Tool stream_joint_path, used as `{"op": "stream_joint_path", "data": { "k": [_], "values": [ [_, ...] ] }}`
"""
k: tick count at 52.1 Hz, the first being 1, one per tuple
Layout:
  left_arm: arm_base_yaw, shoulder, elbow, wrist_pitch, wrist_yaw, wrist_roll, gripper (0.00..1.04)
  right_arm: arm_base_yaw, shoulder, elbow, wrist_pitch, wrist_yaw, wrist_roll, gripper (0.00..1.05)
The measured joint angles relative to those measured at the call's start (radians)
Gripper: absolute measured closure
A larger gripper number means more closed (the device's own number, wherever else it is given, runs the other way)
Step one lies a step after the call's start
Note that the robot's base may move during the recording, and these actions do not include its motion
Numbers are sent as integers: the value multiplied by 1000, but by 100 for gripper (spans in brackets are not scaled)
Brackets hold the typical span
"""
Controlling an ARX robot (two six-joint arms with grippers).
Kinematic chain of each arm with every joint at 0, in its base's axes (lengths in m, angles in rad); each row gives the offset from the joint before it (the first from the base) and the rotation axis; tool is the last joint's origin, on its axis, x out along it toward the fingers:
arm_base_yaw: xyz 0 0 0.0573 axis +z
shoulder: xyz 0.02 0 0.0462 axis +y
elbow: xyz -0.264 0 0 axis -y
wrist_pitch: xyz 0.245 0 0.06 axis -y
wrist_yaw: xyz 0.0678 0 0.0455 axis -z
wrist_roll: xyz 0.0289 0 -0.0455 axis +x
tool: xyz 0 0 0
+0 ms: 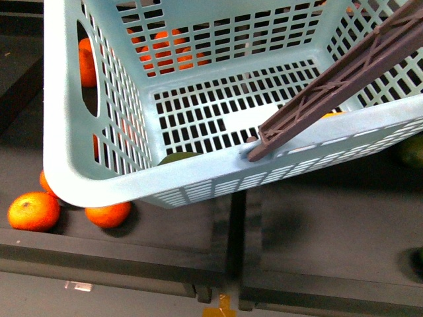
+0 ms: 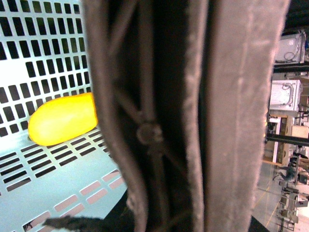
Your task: Pick mango and avocado into basket
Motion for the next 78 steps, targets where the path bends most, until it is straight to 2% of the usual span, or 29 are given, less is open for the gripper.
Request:
{"op": "stream_joint_path", "data": {
  "k": [15,58,71,78],
  "values": [
    [13,0,0,0,-26,6,90,0,-1,0,0,-1,0,9],
    [13,0,-2,0,-11,0,90,-1,-1,0,-1,-5,0,9],
    [32,-2,-2,0,-48,17,90,-1,-1,0,-1,-8,0,9],
    [29,-2,-2,0,-26,9,90,-1,-1,0,-1,-8,0,9]
  ]
}}
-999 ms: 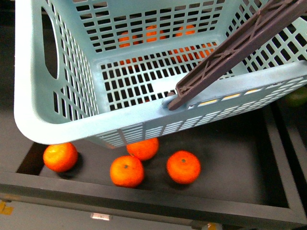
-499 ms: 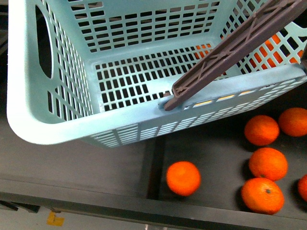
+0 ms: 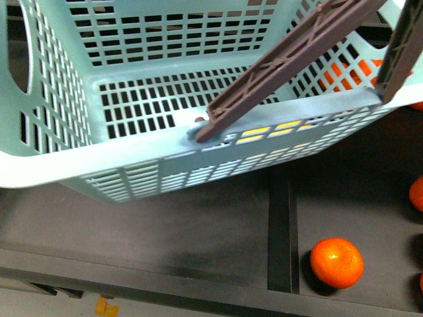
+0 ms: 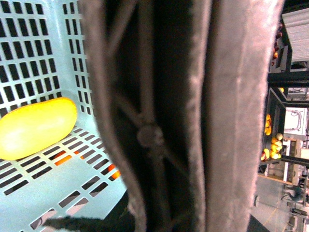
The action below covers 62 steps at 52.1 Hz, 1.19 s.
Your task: Pick mango and avocado into basket
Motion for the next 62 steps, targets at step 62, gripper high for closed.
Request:
{"op": "stream_joint_path", "data": {
  "k": [62],
  "values": [
    [196,574,305,215,-569,-732,90,0,0,0,0,4,0,9]
  ]
}}
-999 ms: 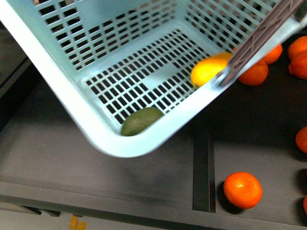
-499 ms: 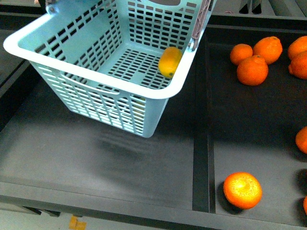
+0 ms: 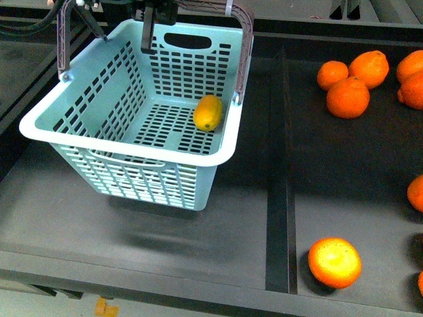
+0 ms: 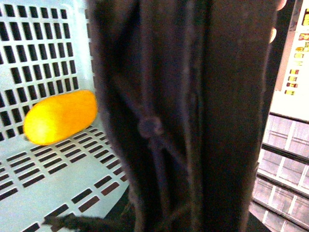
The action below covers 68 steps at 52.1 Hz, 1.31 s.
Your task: Pick mango and avocado into basket
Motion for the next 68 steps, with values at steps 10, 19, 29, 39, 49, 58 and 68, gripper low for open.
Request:
{"op": "stream_joint_path", "data": {
  "k": [10,19,29,39,49,58,68],
  "values": [
    [-7,-67,-142,52,1,-24,71,0,0,0,0,0,0,9],
    [-8,-140,-223,71,-23,-48,42,0,0,0,0,0,0,9],
    [-7,-342,-370,37,-88,-57,7,0,0,0,0,0,0,9],
    [-1,-472,-530,201,-147,135,16,0,0,0,0,0,0,9],
    [72,-623,-1025,1028,-84,1094,50,0,0,0,0,0,0,9],
    [161,-849,-1354,1202,-8,1540,93,0,0,0,0,0,0,9],
    [209,-993,-1527,1217,45,1587,103,0,0,0,0,0,0,9]
  ]
}}
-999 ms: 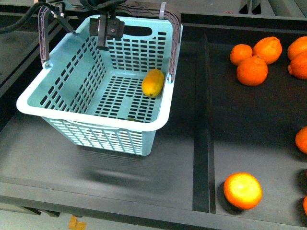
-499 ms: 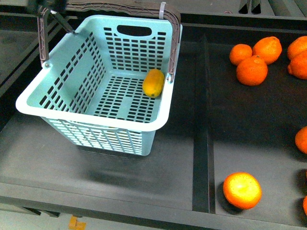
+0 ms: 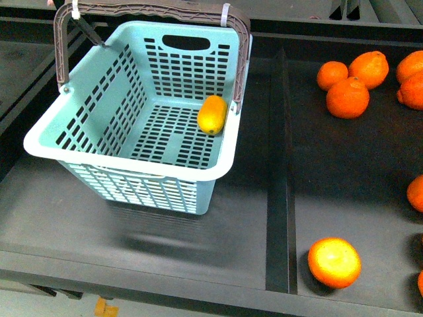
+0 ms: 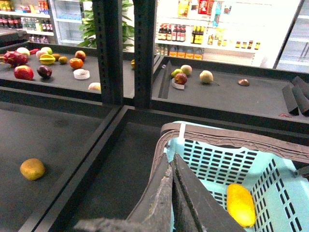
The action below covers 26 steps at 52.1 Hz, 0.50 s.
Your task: Pick mango and avocado into basket
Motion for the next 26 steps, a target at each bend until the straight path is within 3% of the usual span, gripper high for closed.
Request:
{"op": "stream_joint_path", "data": {
  "k": [18,20,26],
  "values": [
    [79,-241,-229,-9,74,8,103,0,0,0,0,0,0,9],
    [118,-279,-253,-36,131,9,103,0,0,0,0,0,0,9],
    [143,-430,-289,-142,141,11,103,0,0,0,0,0,0,9]
  ]
}}
